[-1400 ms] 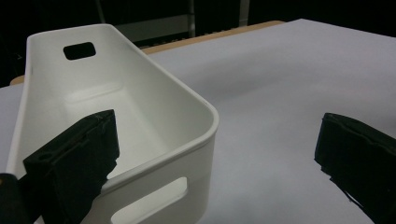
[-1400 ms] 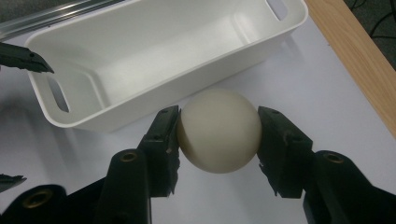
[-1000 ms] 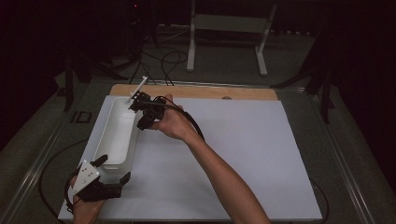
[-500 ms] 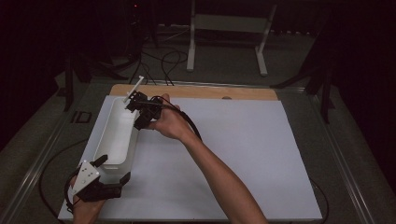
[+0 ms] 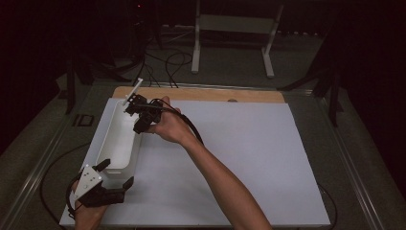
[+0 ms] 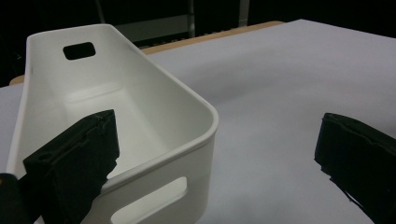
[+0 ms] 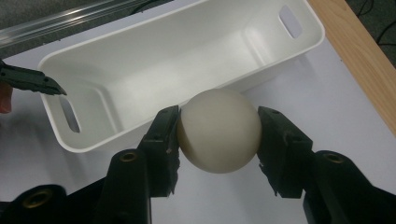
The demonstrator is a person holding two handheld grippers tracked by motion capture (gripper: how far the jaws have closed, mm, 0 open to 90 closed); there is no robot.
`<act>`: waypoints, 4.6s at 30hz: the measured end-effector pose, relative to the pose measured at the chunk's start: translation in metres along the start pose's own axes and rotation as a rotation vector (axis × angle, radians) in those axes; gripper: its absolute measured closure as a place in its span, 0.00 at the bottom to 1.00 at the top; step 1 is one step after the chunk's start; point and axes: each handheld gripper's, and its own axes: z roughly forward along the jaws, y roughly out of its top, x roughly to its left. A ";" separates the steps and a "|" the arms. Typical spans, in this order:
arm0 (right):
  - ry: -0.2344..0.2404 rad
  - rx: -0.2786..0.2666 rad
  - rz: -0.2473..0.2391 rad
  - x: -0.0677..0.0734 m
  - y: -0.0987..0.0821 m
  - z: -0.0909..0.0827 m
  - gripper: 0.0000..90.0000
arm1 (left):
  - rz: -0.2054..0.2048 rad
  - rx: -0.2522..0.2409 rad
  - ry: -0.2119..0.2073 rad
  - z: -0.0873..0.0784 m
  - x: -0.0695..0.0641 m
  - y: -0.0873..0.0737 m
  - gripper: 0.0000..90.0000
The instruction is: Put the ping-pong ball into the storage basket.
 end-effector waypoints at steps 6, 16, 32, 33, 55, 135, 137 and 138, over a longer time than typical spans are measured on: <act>0.004 -0.001 0.000 0.003 0.003 0.002 0.57 | -0.001 -0.001 -0.001 0.000 0.000 0.000 0.00; 0.011 -0.008 -0.005 0.006 0.006 0.005 0.57 | 0.000 -0.001 -0.001 0.000 0.000 0.000 0.00; 0.021 -0.004 -0.015 0.015 0.012 0.011 0.57 | 0.000 -0.001 -0.002 0.000 0.000 0.000 0.00; 0.021 -0.003 -0.015 0.015 0.012 0.011 0.57 | 0.000 -0.001 -0.002 0.000 0.000 0.000 0.00; 0.034 -0.014 -0.017 0.021 0.018 0.019 0.57 | 0.000 -0.002 -0.002 0.000 0.000 0.000 0.00; 0.079 0.013 -0.002 0.035 0.016 0.047 0.13 | 0.004 0.000 0.000 0.001 0.000 0.000 0.00; 0.074 0.012 -0.009 0.034 0.014 0.045 0.13 | 0.004 0.001 0.000 0.001 0.000 0.000 0.00; 0.074 0.009 -0.011 0.034 0.014 0.044 0.13 | 0.004 0.001 0.000 0.001 0.000 0.000 0.00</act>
